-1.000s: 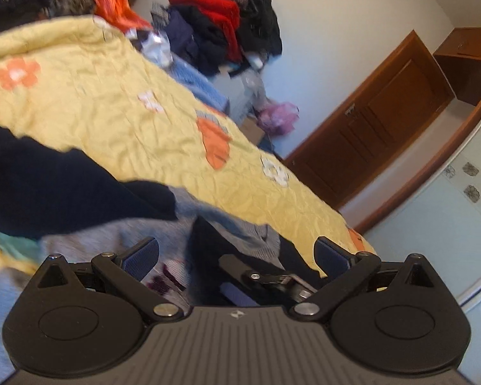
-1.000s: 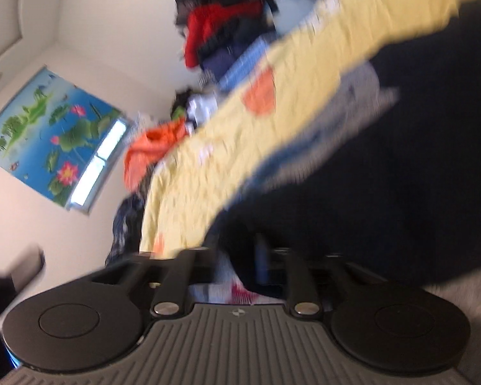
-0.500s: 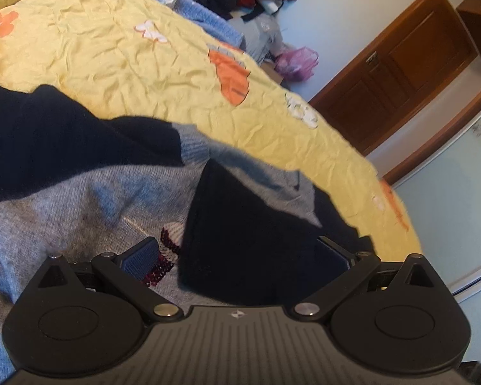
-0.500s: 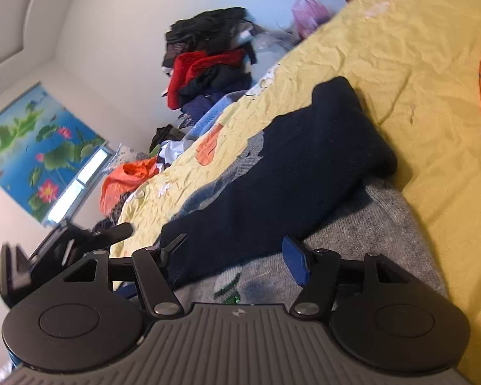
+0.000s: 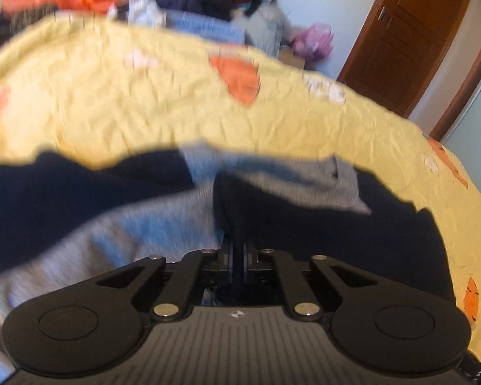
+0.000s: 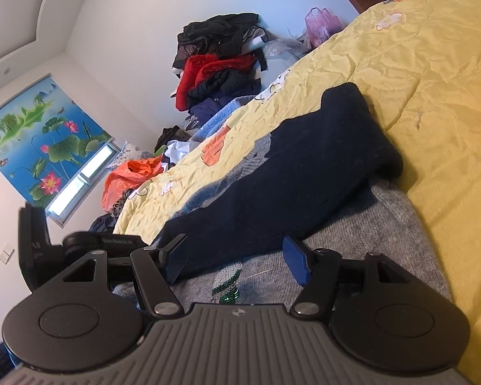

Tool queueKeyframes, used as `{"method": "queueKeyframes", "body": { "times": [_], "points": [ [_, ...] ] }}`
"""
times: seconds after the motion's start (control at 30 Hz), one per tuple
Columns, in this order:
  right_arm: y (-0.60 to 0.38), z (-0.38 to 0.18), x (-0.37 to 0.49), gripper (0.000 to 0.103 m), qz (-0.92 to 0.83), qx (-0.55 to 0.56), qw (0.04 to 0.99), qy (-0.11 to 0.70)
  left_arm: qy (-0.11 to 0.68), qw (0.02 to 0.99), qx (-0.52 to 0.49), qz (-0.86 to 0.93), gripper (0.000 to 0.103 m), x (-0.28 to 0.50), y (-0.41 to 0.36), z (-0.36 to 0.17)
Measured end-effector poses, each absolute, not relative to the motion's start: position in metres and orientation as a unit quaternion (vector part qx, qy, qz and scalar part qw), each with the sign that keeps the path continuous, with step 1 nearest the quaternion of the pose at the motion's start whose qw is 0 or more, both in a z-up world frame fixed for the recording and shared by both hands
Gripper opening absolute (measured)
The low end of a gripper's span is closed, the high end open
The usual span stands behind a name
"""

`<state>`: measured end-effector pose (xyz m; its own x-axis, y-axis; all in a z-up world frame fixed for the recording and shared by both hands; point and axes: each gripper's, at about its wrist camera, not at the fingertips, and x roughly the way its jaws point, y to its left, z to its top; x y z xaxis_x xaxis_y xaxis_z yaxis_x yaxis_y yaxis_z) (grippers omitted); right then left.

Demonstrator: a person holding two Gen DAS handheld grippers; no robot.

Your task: Fold small clothes

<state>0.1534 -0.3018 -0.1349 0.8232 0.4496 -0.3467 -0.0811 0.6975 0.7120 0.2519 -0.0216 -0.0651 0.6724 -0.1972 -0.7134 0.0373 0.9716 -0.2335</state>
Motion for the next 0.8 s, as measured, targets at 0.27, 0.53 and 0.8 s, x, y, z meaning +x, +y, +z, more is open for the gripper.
{"method": "queueKeyframes", "body": {
  "times": [0.27, 0.53, 0.8],
  "points": [
    [-0.297, -0.13, 0.152, 0.069, 0.154, 0.344, 0.887, 0.268, 0.429, 0.9, -0.073, -0.005, 0.005, 0.26, 0.01, -0.083],
    [-0.355, -0.07, 0.198, 0.098, 0.103, 0.262, 0.922, 0.265, 0.331, 0.933, -0.133, -0.049, 0.011, 0.233, 0.032, -0.109],
    [-0.369, -0.102, 0.283, 0.07, 0.066, 0.216, 0.911, 0.346, 0.307, 0.913, -0.255, -0.085, 0.013, 0.237, 0.063, -0.124]
  ]
}}
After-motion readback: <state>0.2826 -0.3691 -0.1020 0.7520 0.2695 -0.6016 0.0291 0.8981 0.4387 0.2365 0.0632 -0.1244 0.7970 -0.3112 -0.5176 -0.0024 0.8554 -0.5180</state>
